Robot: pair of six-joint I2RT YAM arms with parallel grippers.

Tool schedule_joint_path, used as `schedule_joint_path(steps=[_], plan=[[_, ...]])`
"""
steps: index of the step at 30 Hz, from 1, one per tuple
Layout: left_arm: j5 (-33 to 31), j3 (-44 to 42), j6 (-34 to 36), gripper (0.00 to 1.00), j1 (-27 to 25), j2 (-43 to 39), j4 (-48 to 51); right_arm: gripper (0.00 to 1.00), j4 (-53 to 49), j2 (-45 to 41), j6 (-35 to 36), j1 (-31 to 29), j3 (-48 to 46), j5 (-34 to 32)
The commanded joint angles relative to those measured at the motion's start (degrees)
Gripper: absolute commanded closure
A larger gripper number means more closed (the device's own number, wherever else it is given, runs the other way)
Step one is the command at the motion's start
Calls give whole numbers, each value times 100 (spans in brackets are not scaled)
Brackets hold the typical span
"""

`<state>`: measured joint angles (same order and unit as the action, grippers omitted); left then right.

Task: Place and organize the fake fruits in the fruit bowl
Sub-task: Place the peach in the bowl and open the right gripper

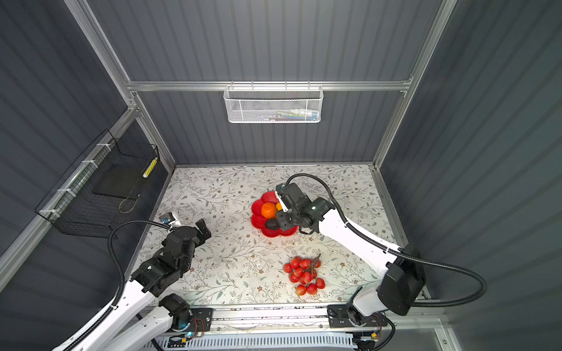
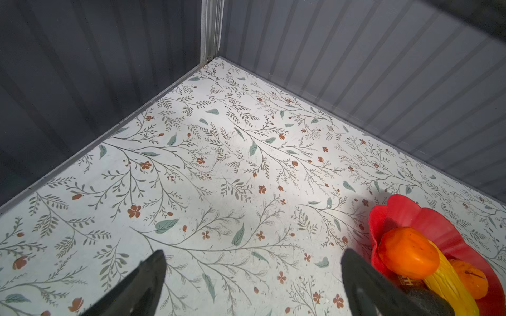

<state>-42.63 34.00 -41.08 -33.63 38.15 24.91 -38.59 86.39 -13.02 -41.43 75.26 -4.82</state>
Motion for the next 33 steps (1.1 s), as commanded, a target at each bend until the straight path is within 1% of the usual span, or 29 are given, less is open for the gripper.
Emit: schedule_joint_path(steps=[1, 6, 8, 11, 15, 17, 20, 24, 26, 28, 31, 33], plan=[[31, 126, -100, 0, 40, -128, 311, 60, 52, 648, 101, 126, 273, 43], [69, 238, -52, 0, 40, -227, 478, 60, 226, 1438, 142, 308, 570, 205], [97, 243, -32, 0, 40, -259, 460, 59, 335, 1599, 133, 328, 577, 247], [106, 269, -9, 0, 40, -273, 436, 56, 357, 1782, 115, 327, 560, 116], [180, 324, 70, 0, 43, -225, 345, 46, 412, 1878, 51, 329, 463, 61], [227, 359, 112, 0, 40, -173, 279, 37, 413, 1873, 15, 326, 446, 33], [372, 428, 202, 0, 40, -73, 162, 26, 419, 1790, 7, 337, 454, 25], [655, 471, 418, 0, 40, 175, -65, 17, 414, 1642, 3, 371, 463, -40], [997, 517, 633, 0, 41, 335, -259, 15, 445, 1474, -75, 434, 423, -6], [1477, 571, 904, 0, 41, 512, -543, 13, 644, 1141, -202, 527, 242, 40], [2379, 749, 1363, 2, 40, 917, -959, 7, 1215, 323, -479, 767, -320, 137], [3008, 889, 1593, 6, 41, 1283, -1242, 1, 1744, -349, -720, 998, -838, 172]])
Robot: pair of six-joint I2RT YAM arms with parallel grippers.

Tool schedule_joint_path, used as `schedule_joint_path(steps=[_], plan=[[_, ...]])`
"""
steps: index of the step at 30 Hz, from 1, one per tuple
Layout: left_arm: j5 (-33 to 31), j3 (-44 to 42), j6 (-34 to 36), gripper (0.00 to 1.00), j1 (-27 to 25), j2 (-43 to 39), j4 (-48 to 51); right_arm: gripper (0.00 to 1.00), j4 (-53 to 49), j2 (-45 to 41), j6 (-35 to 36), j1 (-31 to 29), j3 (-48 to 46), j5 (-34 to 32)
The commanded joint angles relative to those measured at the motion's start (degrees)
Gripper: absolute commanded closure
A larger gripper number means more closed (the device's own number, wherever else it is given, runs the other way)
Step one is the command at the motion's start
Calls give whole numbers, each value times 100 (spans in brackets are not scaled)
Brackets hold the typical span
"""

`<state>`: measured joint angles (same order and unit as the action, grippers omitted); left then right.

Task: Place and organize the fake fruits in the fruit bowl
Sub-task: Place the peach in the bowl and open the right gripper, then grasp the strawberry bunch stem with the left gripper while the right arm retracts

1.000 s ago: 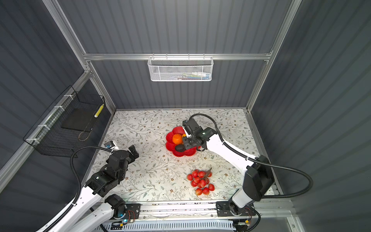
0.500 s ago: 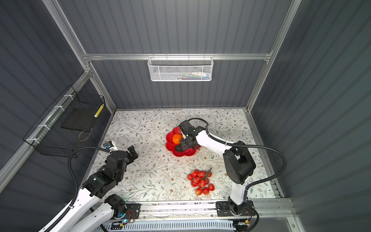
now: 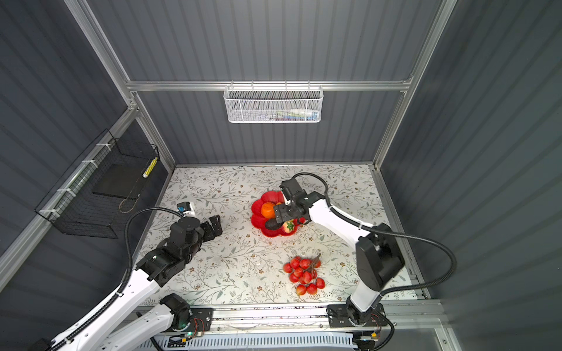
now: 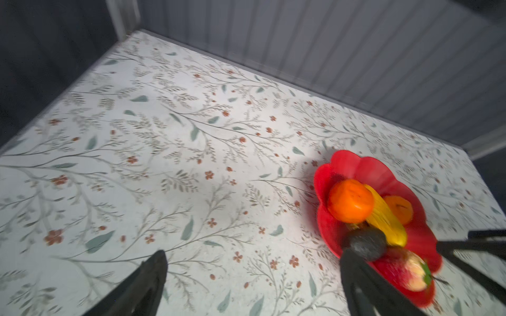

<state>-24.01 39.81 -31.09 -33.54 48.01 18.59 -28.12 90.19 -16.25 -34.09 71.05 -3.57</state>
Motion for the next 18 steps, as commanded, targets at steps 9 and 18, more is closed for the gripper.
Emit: schedule_joint_path(steps=[9, 18], plan=[[2435, 1274, 1011, 12, -999, 2356, -1173, 1, 1939, -2948, -1401, 1450, -2312, 10], [2740, 2520, 1200, 14, -2710, 4375, -1474, 1, 2173, -3225, -2322, 2894, -3104, 1313]])
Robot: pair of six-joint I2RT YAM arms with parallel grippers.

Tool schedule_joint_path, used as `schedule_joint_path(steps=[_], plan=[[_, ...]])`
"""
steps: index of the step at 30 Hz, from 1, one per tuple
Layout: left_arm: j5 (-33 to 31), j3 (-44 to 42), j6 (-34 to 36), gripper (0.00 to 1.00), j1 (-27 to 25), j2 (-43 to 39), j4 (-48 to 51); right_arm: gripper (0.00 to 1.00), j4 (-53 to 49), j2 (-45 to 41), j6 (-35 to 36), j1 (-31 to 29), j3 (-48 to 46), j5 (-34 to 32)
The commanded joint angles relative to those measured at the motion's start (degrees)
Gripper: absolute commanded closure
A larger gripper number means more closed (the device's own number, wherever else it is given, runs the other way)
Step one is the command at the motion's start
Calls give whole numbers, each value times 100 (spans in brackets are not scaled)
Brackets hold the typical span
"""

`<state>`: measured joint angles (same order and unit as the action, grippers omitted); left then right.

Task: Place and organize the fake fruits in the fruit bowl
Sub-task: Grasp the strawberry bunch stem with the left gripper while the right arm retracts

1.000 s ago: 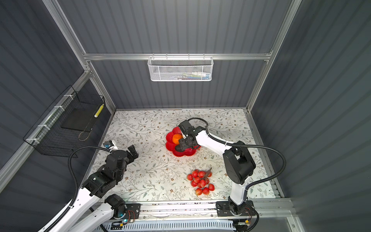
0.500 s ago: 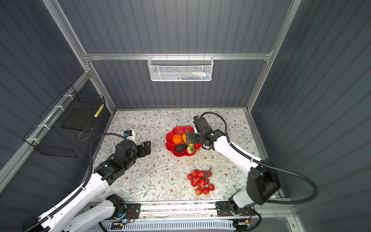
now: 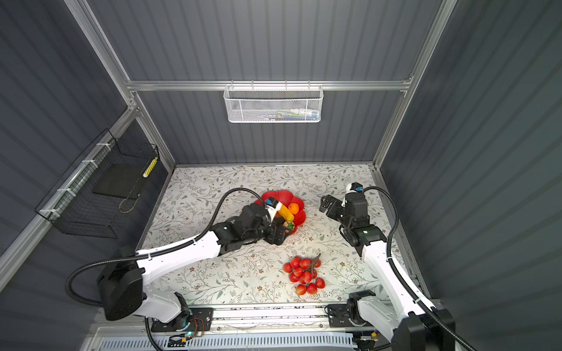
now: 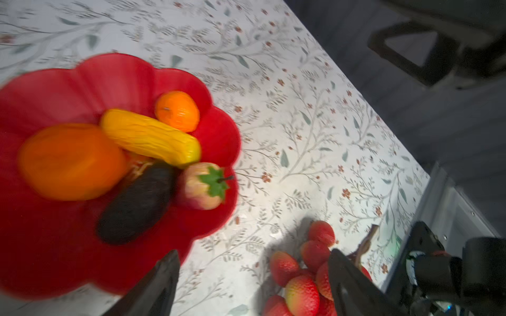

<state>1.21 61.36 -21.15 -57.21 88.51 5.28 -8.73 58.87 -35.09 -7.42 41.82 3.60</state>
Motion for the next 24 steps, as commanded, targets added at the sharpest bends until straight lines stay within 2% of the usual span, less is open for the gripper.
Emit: schedule_joint_path(steps=[1, 7, 11, 14, 24], plan=[[274, 478, 206, 14, -468, 487, -142, 1, 260, -110, -469, 317, -251, 667], [161, 1055, 238, 14, -1072, 1398, -1, 1, 311, -284, -584, 683, -479, 976], [136, 1357, 268, 14, -1169, 1795, 79, 1, 271, -454, -552, 781, -558, 994], [112, 1567, 312, 18, -1187, 2019, 186, 1, 234, -532, -526, 834, -589, 1006], [223, 1662, 198, 61, -1183, 2174, 280, 1, 290, -675, -585, 944, -712, 935]])
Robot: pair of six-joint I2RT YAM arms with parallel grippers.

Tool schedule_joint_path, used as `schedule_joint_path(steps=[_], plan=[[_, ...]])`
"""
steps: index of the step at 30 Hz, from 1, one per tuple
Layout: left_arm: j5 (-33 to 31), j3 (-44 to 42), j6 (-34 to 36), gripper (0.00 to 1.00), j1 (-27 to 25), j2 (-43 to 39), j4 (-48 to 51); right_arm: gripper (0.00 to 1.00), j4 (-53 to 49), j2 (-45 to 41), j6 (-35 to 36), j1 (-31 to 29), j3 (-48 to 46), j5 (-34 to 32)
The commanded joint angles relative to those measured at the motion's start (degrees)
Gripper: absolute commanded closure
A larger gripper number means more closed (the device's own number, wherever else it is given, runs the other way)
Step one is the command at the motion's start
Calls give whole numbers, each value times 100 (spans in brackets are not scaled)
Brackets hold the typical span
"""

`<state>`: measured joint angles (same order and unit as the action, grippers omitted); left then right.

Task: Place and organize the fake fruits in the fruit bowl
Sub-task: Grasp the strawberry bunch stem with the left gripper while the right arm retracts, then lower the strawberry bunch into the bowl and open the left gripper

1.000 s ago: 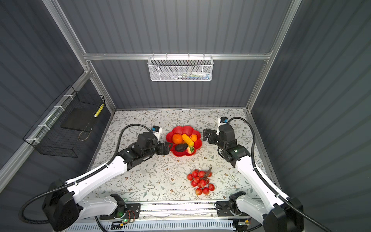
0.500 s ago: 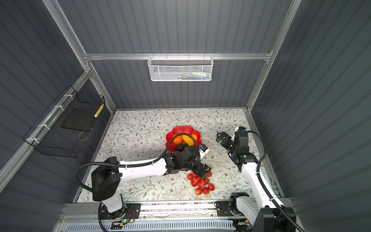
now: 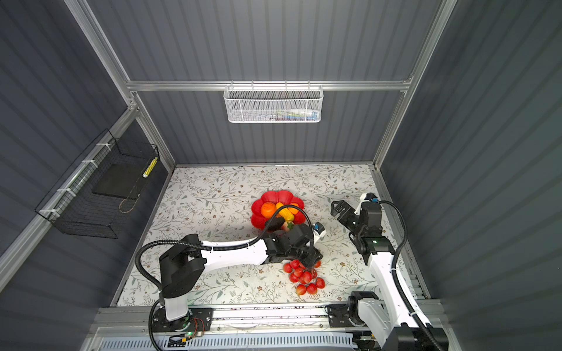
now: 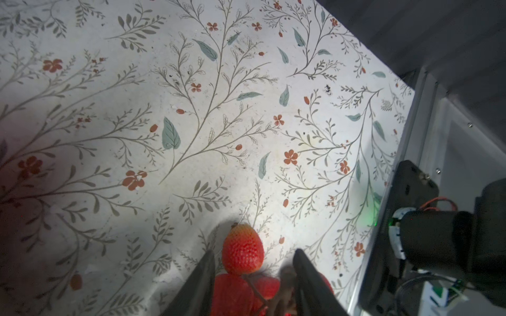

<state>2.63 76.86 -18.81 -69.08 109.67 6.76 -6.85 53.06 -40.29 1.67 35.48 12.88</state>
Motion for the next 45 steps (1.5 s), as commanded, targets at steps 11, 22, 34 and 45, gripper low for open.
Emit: schedule_joint_path(steps=[11, 22, 34, 45], plan=[[-190, -189, -196, 98, 76, -704, -87, 1, 292, 38, -210, 61, -102, 91], [-139, 282, 238, 100, 1021, -2179, 1422, 1, 239, 21, -166, 79, -77, 79], [569, 1046, 637, 100, 2159, -1916, 1715, 1, 186, 47, -95, 123, -61, 154], [1775, 944, 91, 100, 3093, -1163, 773, 1, 177, 165, -41, 189, -41, 250]])
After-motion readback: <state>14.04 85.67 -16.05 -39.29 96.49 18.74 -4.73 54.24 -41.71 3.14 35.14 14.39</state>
